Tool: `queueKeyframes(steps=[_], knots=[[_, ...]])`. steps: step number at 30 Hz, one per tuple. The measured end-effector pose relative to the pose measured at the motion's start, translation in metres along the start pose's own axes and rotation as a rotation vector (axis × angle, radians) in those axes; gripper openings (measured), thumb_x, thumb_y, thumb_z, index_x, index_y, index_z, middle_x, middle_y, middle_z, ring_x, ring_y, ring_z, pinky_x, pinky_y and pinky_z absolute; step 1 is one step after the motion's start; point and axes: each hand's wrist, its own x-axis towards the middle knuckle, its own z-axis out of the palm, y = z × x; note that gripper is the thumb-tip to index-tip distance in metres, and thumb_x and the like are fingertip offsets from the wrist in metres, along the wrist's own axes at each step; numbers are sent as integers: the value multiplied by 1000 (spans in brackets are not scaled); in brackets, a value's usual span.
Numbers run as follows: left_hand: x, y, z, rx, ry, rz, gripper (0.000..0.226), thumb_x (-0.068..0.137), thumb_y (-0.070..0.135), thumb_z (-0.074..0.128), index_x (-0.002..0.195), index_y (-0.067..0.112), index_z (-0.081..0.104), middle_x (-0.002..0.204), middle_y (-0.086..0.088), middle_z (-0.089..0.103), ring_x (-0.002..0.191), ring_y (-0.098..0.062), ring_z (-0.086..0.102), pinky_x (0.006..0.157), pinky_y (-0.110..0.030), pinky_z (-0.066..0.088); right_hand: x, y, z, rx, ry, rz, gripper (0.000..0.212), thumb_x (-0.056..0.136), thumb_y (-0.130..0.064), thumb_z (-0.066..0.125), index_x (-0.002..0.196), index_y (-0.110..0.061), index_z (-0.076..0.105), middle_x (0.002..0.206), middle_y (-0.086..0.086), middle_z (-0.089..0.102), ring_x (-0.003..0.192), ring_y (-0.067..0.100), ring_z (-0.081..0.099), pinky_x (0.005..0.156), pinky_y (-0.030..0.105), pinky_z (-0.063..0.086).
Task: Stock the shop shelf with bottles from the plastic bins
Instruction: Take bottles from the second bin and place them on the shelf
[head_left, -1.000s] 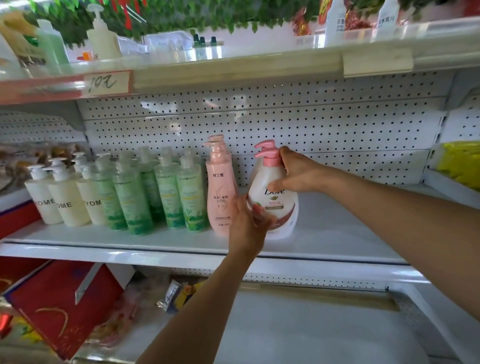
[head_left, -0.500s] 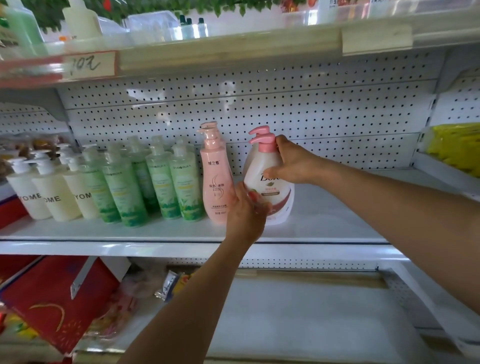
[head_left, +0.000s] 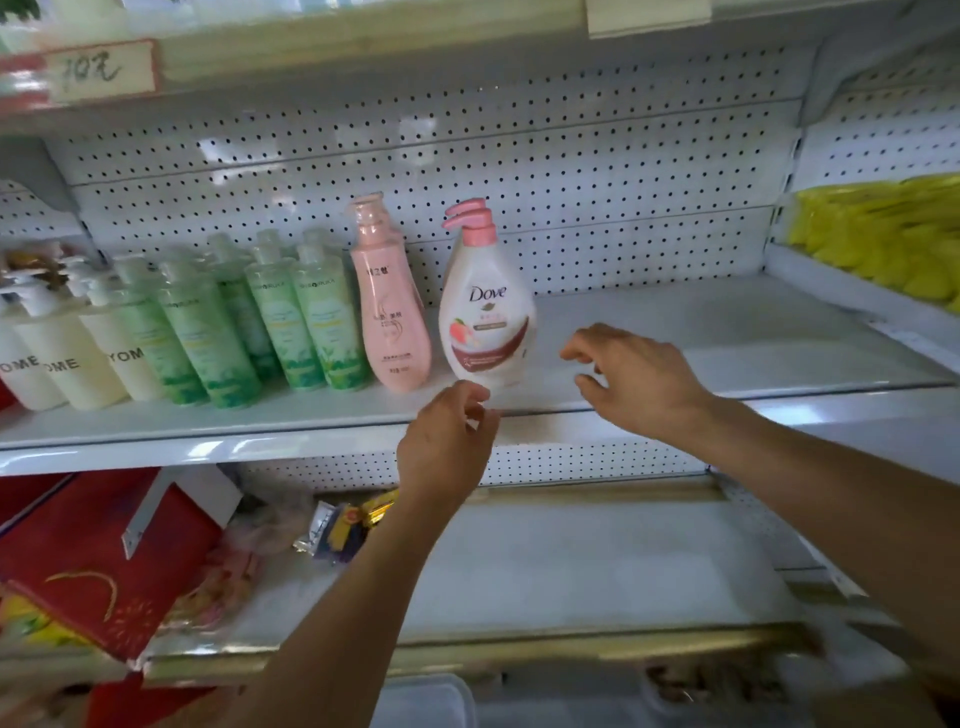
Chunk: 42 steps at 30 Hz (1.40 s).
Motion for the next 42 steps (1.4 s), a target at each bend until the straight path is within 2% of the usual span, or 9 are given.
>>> queueKeyframes(steps=[5, 9, 16, 21, 25, 28, 33, 38, 42], knots=[[-36, 14, 34, -3, -138, -51, 20, 92, 38, 56, 111, 33, 59, 94, 18, 64, 83, -5, 61, 70, -25, 44, -49, 26, 22, 10, -102, 17, 26, 95, -26, 50, 120, -27, 54, 119, -10, 57, 104, 15, 58, 80, 29, 44], [-76, 10, 73, -4, -279, -114, 21, 91, 41, 56, 110, 34, 60, 92, 18, 65, 84, -4, 63, 79, -30, 54, -91, 52, 52, 72, -241, 62, 25, 95, -26, 49, 119, -27, 56, 119, -11, 61, 104, 16, 61, 86, 34, 49], [-158, -26, 156, -36, -515, -317, 20, 89, 38, 61, 107, 30, 63, 99, 11, 70, 93, -10, 67, 81, -28, 52, -168, 90, 135, 159, -504, 89, 25, 96, -29, 52, 120, -27, 56, 118, -10, 63, 101, 12, 61, 77, 25, 40], [-219, -58, 213, -50, -641, -439, 26, 88, 28, 64, 112, 21, 65, 109, 3, 70, 100, -17, 66, 87, -29, 50, -232, 114, 220, 173, -694, 119, 10, 91, -24, 49, 99, -26, 54, 102, 0, 65, 96, 24, 64, 75, 31, 46], [-258, -85, 253, -81, -735, -554, 20, 86, 29, 64, 105, 25, 65, 104, 1, 71, 94, -19, 67, 86, -38, 54, -282, 123, 269, 177, -829, 145, 12, 95, -27, 46, 106, -27, 53, 105, -3, 61, 98, 19, 60, 76, 31, 46], [-276, -103, 278, -49, -805, -590, 17, 87, 26, 61, 103, 24, 64, 105, 1, 70, 95, -18, 66, 87, -37, 53, -316, 126, 297, 219, -868, 229, 13, 96, -29, 49, 107, -30, 55, 102, -7, 59, 93, 13, 58, 65, 22, 37], [-295, -124, 323, -47, -875, -611, 21, 93, 26, 57, 113, 22, 63, 102, 14, 60, 89, -5, 55, 81, -17, 41, -364, 137, 340, 202, -943, 323, 23, 95, -25, 53, 117, -20, 58, 108, -2, 67, 103, 16, 64, 72, 21, 36], [-302, -135, 370, -92, -906, -596, 22, 93, 22, 60, 113, 14, 64, 105, 5, 65, 84, -5, 54, 70, -11, 37, -398, 146, 382, 225, -1005, 457, 25, 94, -19, 54, 119, -20, 57, 95, -6, 62, 93, 14, 64, 69, 21, 40], [-307, -138, 412, -140, -925, -620, 21, 91, 18, 62, 111, 13, 65, 109, -4, 68, 87, -13, 62, 87, -28, 51, -406, 151, 417, 271, -957, 559, 33, 89, -17, 61, 122, -19, 53, 112, 2, 66, 107, 22, 64, 82, 30, 51]])
